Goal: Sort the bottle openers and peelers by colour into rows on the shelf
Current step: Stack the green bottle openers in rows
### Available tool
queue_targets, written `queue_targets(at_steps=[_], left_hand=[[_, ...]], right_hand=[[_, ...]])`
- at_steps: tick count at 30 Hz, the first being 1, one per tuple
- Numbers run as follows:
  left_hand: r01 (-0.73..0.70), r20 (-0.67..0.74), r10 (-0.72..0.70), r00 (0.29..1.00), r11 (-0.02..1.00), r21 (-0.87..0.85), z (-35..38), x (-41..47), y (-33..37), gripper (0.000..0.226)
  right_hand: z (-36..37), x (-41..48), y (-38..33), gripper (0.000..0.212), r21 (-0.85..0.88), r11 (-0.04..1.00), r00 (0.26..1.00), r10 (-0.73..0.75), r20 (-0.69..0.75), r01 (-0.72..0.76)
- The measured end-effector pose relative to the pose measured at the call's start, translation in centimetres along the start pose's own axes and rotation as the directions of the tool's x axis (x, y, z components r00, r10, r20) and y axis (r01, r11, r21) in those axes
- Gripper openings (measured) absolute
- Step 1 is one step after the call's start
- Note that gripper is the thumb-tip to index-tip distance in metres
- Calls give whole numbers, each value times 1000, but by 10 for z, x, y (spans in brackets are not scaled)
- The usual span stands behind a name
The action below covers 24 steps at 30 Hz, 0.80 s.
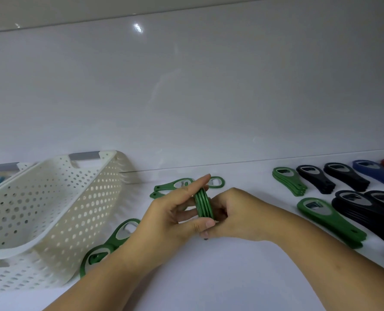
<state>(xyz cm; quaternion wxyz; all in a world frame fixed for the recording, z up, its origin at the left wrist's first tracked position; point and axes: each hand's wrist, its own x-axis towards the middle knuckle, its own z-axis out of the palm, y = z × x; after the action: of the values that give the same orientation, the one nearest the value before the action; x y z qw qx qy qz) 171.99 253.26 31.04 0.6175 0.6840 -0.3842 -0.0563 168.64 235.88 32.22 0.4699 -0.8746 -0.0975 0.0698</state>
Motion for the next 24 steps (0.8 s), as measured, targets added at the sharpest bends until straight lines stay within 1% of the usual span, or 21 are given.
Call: queue_targets(at_steps=[3,6,9,11,13,16,19,20,23,24], left_hand=[[3,-41,-4,999,1000,-9,2,1,1,70],[-1,-49,0,999,1000,-20,4,-1,5,68],[8,-60,-13,998,997,-73,6,-2,9,61],[24,-76,-33,997,992,-124,7,-1,9,58],[37,-107,-54,993,987,-158,6,1,10,56],[65,-158,-114,981,955,-290,4,2,15,44],[69,-165,-148,975,909,-411,2,1,21,45],[69,-154,-154,976,889,-453,2,1,22,46],[109,-84,-185,979,827,-552,10,-3,26,46],[135,-47,-195,980,814,-565,16,-6,27,47]], right_hand=[[3,0,-1,16,-7,1000,1000,-5,4,5],[2,0,0,7,-30,1000,1000,-2,10,2],[5,0,0,9,-33,999,1000,4,25,-3],[5,-1,-1,24,-31,999,1000,13,15,-12],[4,-3,-3,20,-5,999,999,39,18,-39],[1,-9,-13,18,84,992,995,92,42,-95],[3,-13,-27,48,66,992,993,113,-46,-110],[4,-18,-32,50,53,992,989,121,-85,-117],[5,-42,-41,32,33,986,970,167,-178,-164],[6,-53,-42,34,19,981,959,192,-207,-192]])
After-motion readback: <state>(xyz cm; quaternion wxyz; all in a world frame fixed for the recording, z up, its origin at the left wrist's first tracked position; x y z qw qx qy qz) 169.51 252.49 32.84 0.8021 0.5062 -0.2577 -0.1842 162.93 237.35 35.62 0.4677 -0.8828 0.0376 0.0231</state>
